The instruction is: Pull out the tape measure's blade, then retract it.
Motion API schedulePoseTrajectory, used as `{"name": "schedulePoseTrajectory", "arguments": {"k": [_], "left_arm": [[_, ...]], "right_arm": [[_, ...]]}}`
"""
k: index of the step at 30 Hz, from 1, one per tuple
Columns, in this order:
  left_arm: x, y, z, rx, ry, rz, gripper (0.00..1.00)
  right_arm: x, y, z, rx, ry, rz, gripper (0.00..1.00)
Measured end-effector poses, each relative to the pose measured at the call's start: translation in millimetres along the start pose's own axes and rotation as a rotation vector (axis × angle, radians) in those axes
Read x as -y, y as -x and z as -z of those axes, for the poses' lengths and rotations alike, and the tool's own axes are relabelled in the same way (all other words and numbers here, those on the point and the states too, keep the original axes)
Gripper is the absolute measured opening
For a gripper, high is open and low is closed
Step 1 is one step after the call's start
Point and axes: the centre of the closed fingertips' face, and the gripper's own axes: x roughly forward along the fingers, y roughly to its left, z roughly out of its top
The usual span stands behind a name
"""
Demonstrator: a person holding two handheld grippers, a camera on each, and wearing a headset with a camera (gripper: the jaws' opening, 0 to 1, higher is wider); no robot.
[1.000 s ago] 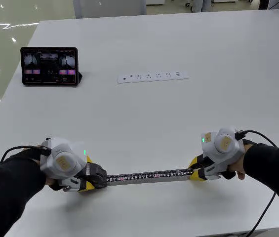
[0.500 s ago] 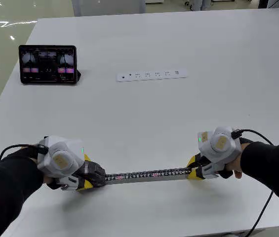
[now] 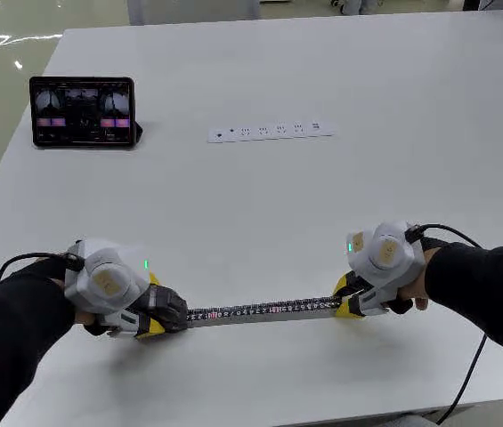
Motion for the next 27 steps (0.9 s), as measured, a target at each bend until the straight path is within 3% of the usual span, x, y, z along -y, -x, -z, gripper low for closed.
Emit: {"name": "schedulePoseTrajectory", "arguments": {"k": [7, 19, 27], "left_arm": [[-2.1, 1.3, -1.8, -0.010, -0.044, -0.006, 0.38], [0.5, 7.3, -2.6, 0.004, -0.005, 0.011, 0.41], [0.8, 11.7, -3.1, 0.031, 0.026, 0.023, 0.48]], "right_arm": [[-0.8, 0.6, 0.3, -0.015, 0.045, -0.007, 0.12], [5.0, 6.0, 8.9, -0.061, 0.040, 0.010, 0.18], [0.5, 16.0, 6.0, -0.053, 0.055, 0.009, 0.22]]}}
